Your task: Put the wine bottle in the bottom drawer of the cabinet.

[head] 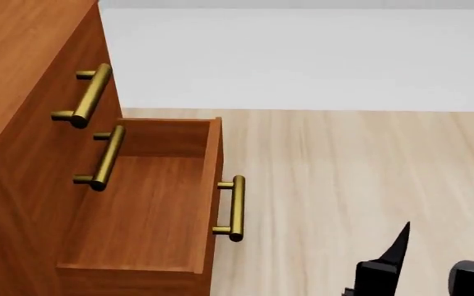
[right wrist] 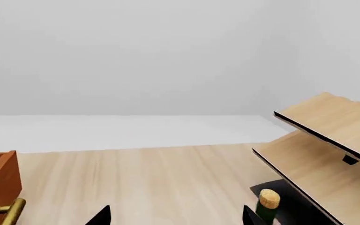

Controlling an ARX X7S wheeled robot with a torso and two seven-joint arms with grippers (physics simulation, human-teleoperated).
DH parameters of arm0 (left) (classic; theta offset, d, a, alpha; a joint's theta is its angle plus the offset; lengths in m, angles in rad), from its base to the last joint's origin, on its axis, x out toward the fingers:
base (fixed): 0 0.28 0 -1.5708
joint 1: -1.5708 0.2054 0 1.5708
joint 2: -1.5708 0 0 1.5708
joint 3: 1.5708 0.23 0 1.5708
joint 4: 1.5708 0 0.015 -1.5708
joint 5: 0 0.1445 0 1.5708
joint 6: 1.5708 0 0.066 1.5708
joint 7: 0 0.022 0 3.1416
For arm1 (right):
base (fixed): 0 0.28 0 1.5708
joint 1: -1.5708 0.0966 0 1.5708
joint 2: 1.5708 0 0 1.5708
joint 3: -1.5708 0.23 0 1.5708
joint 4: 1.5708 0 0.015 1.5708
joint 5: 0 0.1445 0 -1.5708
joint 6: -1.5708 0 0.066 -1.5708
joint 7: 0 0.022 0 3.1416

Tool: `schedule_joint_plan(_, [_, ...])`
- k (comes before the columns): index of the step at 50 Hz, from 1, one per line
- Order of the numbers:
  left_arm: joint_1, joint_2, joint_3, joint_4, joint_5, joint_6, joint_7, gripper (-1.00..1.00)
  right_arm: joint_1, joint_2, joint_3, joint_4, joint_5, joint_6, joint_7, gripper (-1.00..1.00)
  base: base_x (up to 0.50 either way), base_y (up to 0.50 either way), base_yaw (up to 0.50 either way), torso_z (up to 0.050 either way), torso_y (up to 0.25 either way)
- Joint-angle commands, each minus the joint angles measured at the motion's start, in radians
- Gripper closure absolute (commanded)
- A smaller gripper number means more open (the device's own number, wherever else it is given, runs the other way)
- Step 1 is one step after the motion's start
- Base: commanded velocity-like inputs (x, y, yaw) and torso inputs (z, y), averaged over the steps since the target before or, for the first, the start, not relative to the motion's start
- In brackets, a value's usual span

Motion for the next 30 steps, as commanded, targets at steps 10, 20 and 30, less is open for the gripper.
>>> schedule_joint_plan(10, [0.006,-0.001,0.006,0.004,-0.004,-0.001,-0.008,-1.0,-0.07,0.028,0.196,-0.015,0.144,0.06,0.113,-1.0,0.0,0.0,0.0,0.0,0.0])
schedule_joint_plan(20, [0.013,-0.001,0.014,0.003,0.001,0.002,-0.004,-1.0,-0.093,0.047,0.235,0.084,0.129,-0.009,0.094,-1.0,0.0,0.0,0.0,0.0,0.0])
schedule_joint_plan(30, [0.017,-0.001,0.02,0.0,0.007,0.009,-0.003,-1.0,-0.049,0.067,0.259,0.157,0.137,0.003,0.087,-1.0,0.0,0.0,0.0,0.0,0.0])
